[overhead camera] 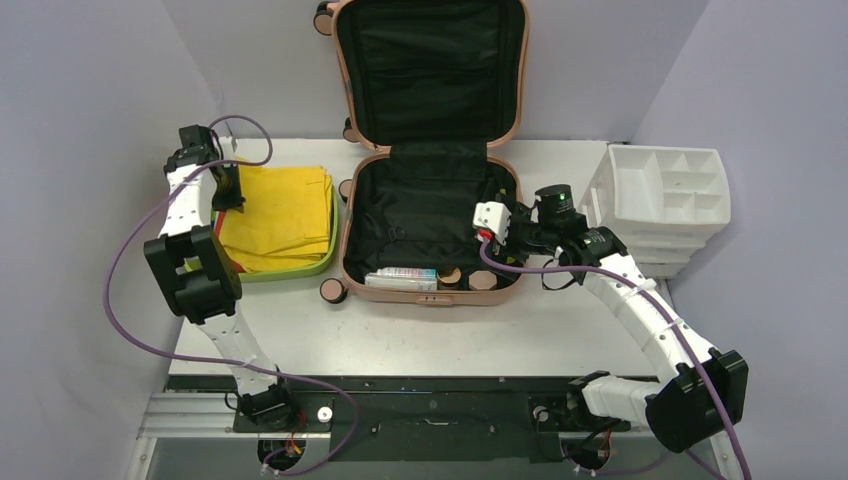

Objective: Open, take out, and arrange the luggage
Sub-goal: Place the clothes in the bin.

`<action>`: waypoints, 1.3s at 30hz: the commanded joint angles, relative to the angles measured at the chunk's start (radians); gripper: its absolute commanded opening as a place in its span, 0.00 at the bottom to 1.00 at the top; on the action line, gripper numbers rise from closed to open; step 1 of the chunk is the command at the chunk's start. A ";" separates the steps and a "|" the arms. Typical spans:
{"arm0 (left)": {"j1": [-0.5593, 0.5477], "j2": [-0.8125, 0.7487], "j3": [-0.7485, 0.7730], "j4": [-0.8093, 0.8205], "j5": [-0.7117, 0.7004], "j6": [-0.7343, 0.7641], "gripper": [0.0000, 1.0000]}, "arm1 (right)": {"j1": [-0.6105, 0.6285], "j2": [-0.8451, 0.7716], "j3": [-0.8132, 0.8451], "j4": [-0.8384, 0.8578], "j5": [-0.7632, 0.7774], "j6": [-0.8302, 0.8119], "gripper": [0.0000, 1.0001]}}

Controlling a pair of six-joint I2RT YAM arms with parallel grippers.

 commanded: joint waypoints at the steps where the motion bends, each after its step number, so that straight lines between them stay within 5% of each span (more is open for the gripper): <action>1: 0.006 -0.132 -0.033 0.127 -0.101 0.004 0.00 | 0.006 -0.022 -0.003 0.036 -0.020 -0.012 0.92; 10: -0.009 -0.262 -0.032 0.077 -0.067 -0.025 0.00 | 0.024 -0.006 0.006 0.038 -0.016 -0.011 0.92; 25: -0.004 -0.111 0.019 0.105 -0.201 0.047 0.00 | 0.026 -0.021 -0.006 0.031 -0.007 -0.022 0.92; 27: -0.006 -0.114 0.010 0.125 -0.229 0.054 0.12 | 0.026 -0.019 -0.004 0.030 -0.006 -0.023 0.92; 31: -0.006 -0.127 -0.019 0.153 -0.266 0.056 0.78 | 0.026 -0.014 0.001 0.032 -0.011 -0.022 0.92; 33: -0.006 -0.148 -0.042 0.171 -0.272 0.055 0.97 | 0.026 -0.009 0.003 0.032 -0.011 -0.022 0.92; 39: -0.025 -0.243 -0.104 0.238 -0.205 0.044 0.96 | 0.029 -0.003 0.005 0.029 -0.010 -0.023 0.92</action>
